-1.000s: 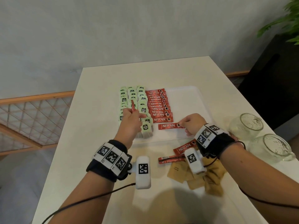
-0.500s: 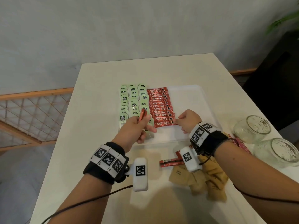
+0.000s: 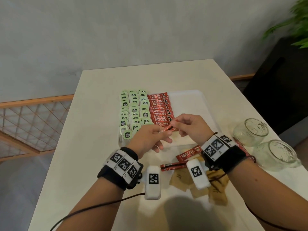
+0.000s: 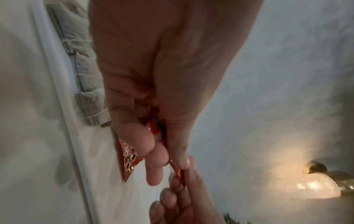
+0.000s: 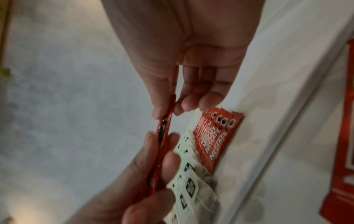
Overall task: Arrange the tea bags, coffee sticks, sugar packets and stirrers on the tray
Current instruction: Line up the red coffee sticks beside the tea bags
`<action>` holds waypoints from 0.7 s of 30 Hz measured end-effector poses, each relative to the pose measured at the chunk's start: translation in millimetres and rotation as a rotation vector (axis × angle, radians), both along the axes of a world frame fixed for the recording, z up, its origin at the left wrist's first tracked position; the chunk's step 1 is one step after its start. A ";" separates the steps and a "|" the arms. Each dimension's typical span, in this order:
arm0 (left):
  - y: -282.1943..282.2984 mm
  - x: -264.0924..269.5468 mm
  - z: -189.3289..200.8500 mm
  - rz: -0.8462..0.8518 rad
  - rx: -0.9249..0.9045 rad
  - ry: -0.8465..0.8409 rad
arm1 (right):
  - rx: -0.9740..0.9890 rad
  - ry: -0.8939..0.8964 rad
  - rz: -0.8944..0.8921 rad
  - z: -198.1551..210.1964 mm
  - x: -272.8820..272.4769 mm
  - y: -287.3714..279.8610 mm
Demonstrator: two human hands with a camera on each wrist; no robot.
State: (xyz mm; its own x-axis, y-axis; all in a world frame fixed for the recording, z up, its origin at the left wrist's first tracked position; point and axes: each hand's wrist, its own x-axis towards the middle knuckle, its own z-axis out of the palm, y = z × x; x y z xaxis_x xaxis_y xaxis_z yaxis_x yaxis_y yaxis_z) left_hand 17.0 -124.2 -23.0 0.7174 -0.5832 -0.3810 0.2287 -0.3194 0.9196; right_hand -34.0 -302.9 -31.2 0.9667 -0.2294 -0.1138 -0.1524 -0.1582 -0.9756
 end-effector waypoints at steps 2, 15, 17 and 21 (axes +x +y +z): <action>4.4 0.0 -2.6 0.094 -0.047 0.062 | 0.051 -0.039 -0.032 3.4 -4.9 -7.0; 6.6 -6.2 -4.4 0.235 -0.193 -0.082 | 0.134 0.103 0.101 8.1 -4.4 4.4; 4.8 -6.4 -6.5 0.259 -0.213 -0.074 | 0.085 0.126 0.091 8.2 -2.0 4.5; 5.8 -0.3 -5.6 0.297 -0.242 0.010 | 0.088 0.138 0.011 7.3 1.2 -5.3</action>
